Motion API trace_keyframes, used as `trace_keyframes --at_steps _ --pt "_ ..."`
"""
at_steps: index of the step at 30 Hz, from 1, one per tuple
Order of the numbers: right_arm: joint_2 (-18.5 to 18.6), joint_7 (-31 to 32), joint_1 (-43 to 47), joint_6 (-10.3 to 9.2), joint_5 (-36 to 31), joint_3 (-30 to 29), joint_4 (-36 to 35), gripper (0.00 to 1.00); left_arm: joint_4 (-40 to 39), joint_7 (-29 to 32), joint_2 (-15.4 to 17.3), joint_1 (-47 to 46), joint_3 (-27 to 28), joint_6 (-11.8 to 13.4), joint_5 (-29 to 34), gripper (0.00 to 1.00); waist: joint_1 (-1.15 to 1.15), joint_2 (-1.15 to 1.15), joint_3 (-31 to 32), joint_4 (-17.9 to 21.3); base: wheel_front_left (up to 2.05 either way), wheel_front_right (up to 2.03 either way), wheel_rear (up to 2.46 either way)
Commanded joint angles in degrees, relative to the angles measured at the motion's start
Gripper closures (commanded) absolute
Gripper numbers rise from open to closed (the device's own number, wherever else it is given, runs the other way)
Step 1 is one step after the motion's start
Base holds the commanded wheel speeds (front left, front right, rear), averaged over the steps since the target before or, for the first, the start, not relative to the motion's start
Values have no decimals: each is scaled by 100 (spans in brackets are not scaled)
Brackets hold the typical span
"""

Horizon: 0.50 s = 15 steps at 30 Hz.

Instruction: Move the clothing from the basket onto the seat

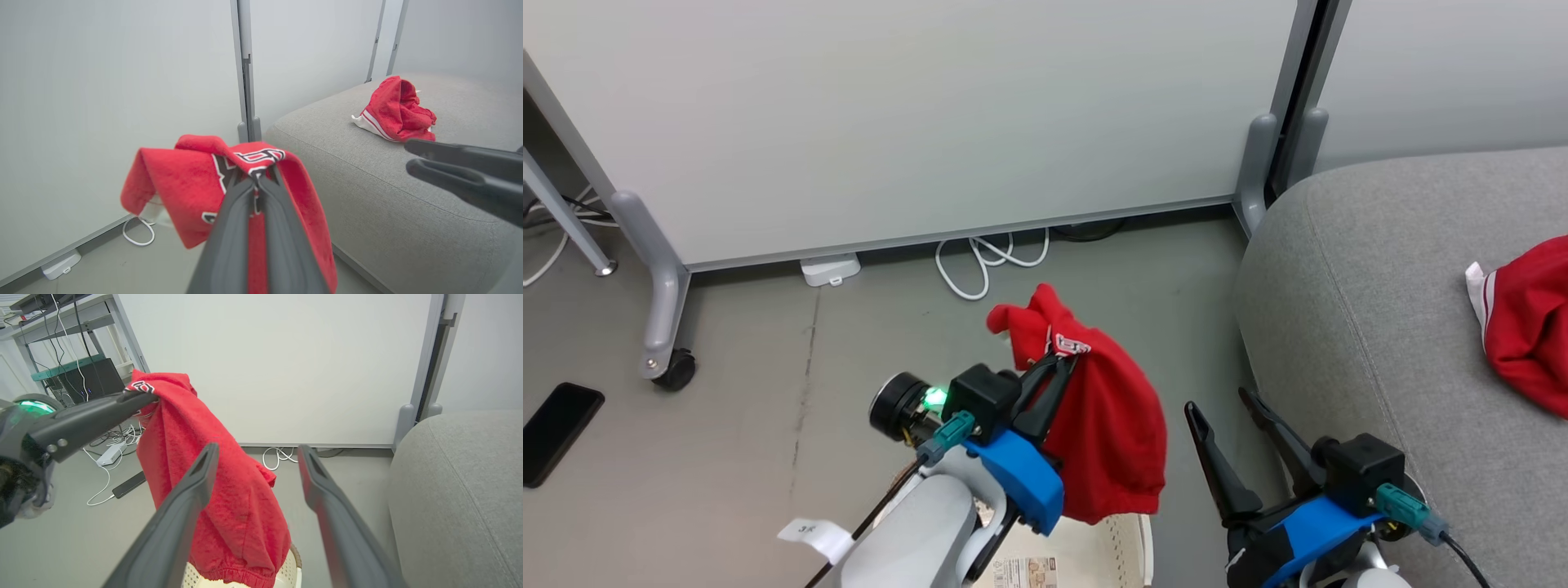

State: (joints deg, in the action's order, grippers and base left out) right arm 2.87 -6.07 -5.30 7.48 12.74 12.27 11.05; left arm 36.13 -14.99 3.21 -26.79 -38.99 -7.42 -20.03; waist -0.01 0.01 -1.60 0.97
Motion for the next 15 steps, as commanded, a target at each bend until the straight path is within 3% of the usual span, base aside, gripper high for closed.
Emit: trace_keyframes --at_steps 1,15 --pt "2 27 85 3 9 24 -25 0 -60 -29 0 -144 -65 -2 -75 100 1 -1 45 -20 0 0 0" --pt "2 112 121 3 94 186 -21 0 -162 249 -7 -755 -408 -2 -509 100 1 -1 195 -29 0 0 0"
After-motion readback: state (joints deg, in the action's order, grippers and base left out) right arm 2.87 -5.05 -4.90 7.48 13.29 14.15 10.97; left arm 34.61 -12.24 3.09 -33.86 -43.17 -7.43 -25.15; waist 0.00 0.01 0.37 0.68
